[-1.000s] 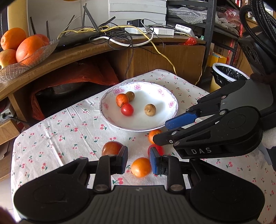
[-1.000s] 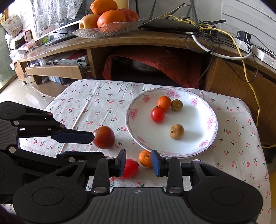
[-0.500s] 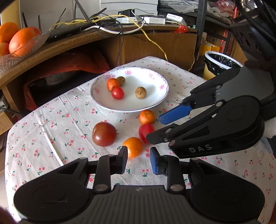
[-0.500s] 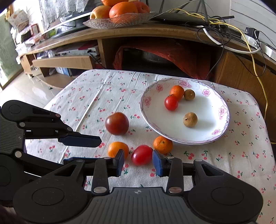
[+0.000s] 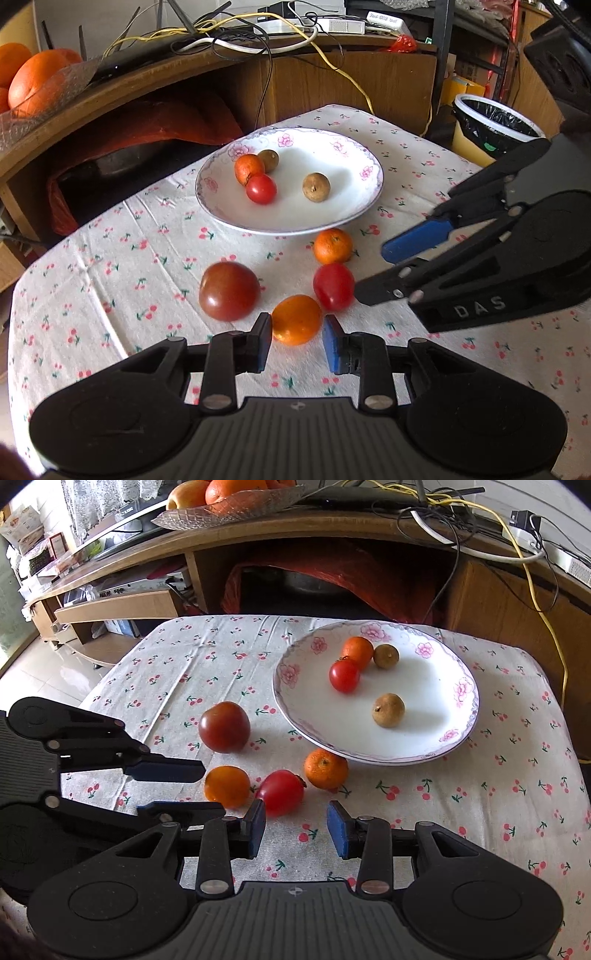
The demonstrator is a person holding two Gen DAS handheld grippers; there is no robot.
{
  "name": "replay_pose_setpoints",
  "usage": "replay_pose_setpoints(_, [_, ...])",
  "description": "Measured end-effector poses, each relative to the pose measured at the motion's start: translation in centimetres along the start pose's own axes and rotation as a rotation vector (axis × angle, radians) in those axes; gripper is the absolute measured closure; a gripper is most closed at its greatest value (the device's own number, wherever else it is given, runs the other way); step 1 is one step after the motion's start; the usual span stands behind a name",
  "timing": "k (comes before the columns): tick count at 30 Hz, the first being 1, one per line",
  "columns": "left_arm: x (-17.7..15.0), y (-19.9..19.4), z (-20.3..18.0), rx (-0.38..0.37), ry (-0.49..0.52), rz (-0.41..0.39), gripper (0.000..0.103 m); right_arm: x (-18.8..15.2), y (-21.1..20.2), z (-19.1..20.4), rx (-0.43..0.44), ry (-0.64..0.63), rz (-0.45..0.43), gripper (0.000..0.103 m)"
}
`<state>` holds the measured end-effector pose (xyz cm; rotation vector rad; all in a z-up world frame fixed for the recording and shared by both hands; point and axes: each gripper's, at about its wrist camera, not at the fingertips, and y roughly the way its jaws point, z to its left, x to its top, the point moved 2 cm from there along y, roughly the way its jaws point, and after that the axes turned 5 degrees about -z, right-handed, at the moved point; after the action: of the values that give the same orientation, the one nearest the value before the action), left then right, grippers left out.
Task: Organize fruits
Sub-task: 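Move the left tool onto an orange while the right tool approaches the fruits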
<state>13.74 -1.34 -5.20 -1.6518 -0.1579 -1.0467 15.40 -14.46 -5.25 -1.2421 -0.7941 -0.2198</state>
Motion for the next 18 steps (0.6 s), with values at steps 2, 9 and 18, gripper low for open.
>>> replay_pose_setpoints(2, [0.2, 0.4, 0.1, 0.003, -0.006, 0.002, 0.063, -0.1, 0.0, -0.4, -0.002, 0.009, 0.007, 0.069])
replay_pose_setpoints(9, [0.2, 1.4, -0.2, 0.021, 0.013, 0.011, 0.061, -0.2, 0.0, -1.4, -0.003, 0.048, 0.020, 0.069])
replay_pose_setpoints(18, [-0.4, 0.3, -0.2, 0.006, 0.010, 0.024, 0.063, -0.1, 0.3, -1.3, 0.018, 0.070, 0.023, 0.069])
